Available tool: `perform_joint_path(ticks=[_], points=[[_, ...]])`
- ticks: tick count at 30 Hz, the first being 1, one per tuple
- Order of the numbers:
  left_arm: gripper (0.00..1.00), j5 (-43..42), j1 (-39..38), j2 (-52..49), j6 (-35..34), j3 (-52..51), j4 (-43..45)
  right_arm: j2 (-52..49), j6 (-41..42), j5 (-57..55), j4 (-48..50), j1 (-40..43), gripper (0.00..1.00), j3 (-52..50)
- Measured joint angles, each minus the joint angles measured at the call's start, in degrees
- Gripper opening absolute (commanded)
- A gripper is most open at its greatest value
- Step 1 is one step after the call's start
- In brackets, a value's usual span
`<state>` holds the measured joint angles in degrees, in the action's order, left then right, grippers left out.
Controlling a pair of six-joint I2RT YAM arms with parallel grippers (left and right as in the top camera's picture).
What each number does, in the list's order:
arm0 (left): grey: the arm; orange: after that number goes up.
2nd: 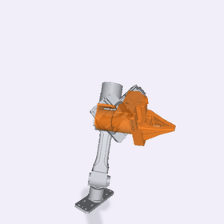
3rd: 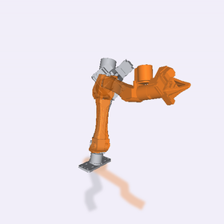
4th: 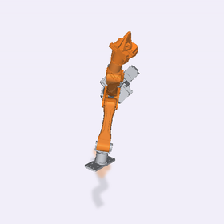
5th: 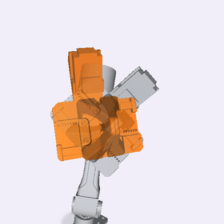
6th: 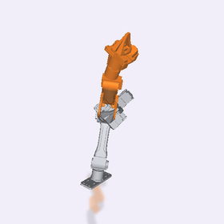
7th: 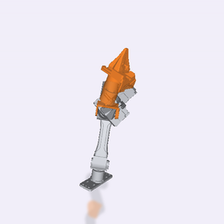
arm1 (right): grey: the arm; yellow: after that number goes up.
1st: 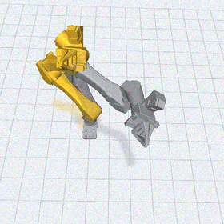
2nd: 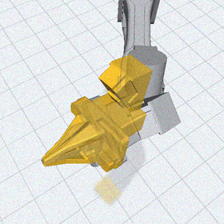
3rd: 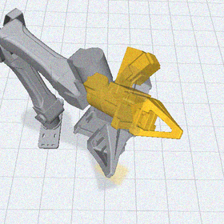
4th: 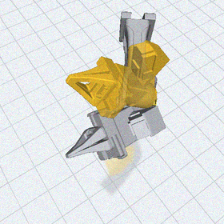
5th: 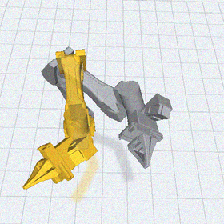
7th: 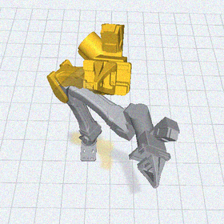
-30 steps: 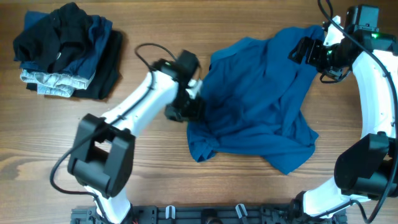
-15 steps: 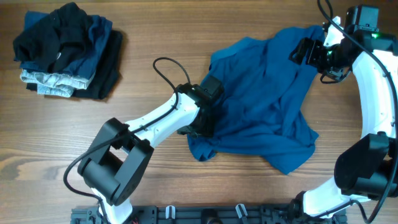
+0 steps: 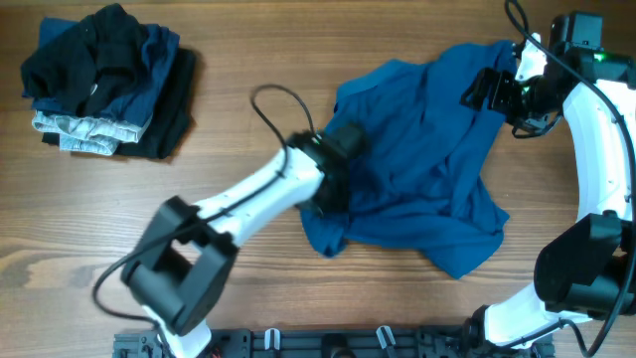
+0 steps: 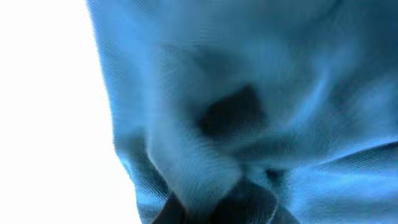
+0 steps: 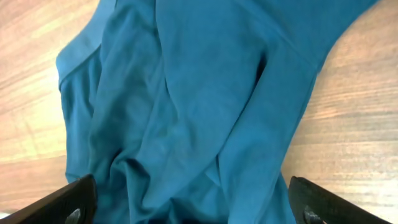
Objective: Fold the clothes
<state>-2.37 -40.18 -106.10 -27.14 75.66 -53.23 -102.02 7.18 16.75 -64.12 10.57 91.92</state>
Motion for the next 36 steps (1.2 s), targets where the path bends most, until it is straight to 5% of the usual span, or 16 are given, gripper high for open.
perform_joint_path(ticks=[11, 20, 29, 36], points=[[0.04, 2.9, 25.2, 13.1, 0.0, 12.6, 8.7, 0.0, -0.9, 0.4, -10.8, -3.4, 0.96, 0.0], [0.04, 3.1, 26.3, 13.0, 0.2, 12.6, 12.4, 0.0, 3.0, 0.2, -1.2, -21.5, 0.78, -2.2], [0.04, 3.2, 26.3, 13.0, 0.3, 12.5, 9.9, 0.0, 8.4, -6.1, 20.4, -22.4, 0.7, -15.1], [0.04, 3.2, 26.3, 13.0, 0.3, 12.5, 8.9, -0.9, 9.1, -7.5, 23.3, -22.6, 0.66, -16.5]])
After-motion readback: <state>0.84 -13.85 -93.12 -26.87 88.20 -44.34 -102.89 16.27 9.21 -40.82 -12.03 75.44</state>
